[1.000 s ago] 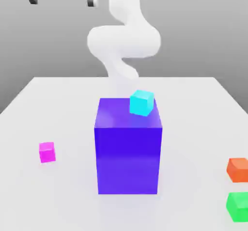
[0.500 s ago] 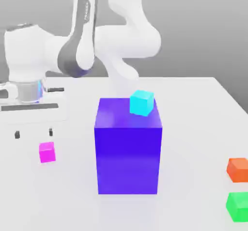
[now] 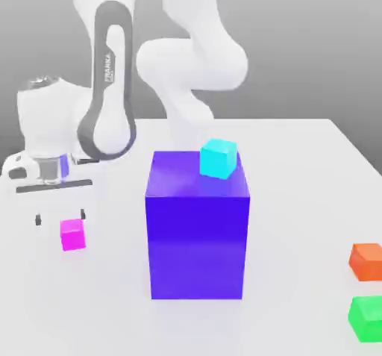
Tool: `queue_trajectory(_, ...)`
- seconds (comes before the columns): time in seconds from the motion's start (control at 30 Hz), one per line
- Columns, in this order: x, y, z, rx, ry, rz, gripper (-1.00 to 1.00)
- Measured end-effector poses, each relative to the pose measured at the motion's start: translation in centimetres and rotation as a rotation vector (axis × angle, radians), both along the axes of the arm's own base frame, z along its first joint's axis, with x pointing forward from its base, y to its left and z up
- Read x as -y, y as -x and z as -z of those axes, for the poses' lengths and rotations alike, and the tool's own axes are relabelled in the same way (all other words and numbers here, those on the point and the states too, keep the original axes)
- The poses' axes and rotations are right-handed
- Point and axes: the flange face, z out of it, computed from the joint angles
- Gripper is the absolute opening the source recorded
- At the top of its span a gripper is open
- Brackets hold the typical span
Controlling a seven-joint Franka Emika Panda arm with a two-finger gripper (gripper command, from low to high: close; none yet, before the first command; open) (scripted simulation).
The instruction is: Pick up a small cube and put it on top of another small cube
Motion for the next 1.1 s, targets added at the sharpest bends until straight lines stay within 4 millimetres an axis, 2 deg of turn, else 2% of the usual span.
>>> queue_trajectory(0.27, -1.0, 0.4, 3.2, -0.006, -0.016, 0.005, 0.00)
queue_trajectory(0.3, -1.2, 0.5, 3.5, -0.008, -0.020, 0.006, -1.00)
queue_trajectory(0.53, -1.3, 0.5, 3.6, -0.008, -0.022, 0.006, -1.00)
queue_trajectory(0.8, -0.1, 0.1, 0.6, -0.001, -0.003, 0.000, -1.00)
queue_trajectory(1.1, -0.3, 0.2, -2.1, -0.002, -0.008, 0.006, -1.00)
